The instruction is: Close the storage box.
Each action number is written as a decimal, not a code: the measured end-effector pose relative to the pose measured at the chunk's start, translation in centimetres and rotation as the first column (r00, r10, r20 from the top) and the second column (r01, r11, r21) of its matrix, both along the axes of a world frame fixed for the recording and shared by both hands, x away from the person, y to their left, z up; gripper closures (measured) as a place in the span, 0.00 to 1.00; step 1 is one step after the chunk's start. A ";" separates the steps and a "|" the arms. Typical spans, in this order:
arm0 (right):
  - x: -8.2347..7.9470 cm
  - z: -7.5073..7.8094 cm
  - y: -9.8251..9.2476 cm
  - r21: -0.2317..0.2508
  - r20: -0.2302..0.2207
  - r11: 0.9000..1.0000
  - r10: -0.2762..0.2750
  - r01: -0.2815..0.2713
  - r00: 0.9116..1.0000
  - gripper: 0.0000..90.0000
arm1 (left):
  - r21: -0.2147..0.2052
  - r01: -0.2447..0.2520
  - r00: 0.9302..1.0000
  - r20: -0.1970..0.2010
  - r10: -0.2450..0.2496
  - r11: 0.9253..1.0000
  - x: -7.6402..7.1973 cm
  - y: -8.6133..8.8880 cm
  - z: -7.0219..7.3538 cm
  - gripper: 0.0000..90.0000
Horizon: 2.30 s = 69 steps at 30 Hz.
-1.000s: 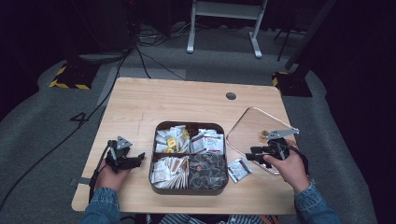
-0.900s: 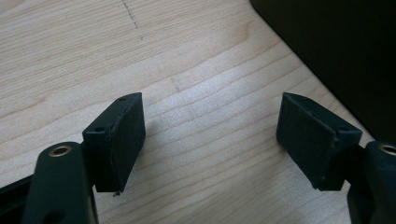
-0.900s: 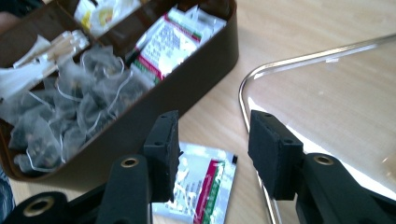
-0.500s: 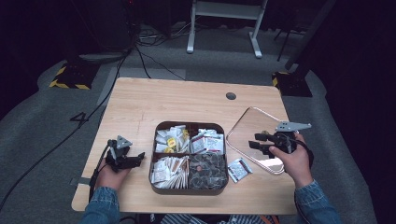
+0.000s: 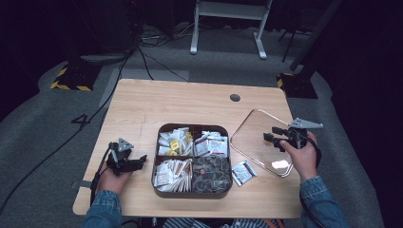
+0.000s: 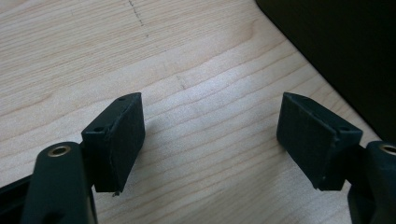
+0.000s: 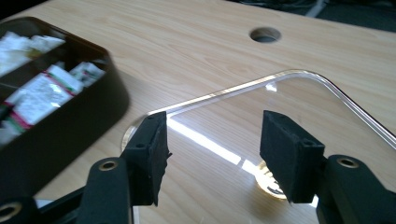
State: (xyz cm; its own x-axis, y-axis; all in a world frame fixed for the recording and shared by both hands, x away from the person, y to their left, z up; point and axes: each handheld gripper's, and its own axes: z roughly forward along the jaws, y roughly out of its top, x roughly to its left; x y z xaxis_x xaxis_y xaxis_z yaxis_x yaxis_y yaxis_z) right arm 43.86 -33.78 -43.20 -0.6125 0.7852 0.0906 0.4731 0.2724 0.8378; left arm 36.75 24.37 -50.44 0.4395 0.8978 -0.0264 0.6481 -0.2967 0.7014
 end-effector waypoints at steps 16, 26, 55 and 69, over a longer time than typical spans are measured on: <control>2.8 -4.1 -2.0 -0.086 -0.049 0.992 -0.100 0.096 0.994 0.43 | 0.002 -0.006 1.000 0.000 0.006 1.000 -0.3 0.1 0.0 0.27; 3.7 -5.9 -1.8 -0.144 -0.093 0.986 -0.093 0.079 0.991 0.49 | 0.000 -0.014 1.000 -0.001 0.014 1.000 -0.6 0.1 0.0 0.27; 3.1 -5.2 -1.9 -0.125 -0.068 0.990 -0.076 0.067 0.995 0.65 | 0.001 -0.013 1.000 0.000 0.013 1.000 -0.6 0.1 0.0 0.26; 1.8 -1.4 -1.7 -0.066 -0.011 0.997 -0.043 0.042 0.999 0.65 | 0.000 -0.014 1.000 -0.001 0.014 1.000 -0.6 0.1 0.0 0.26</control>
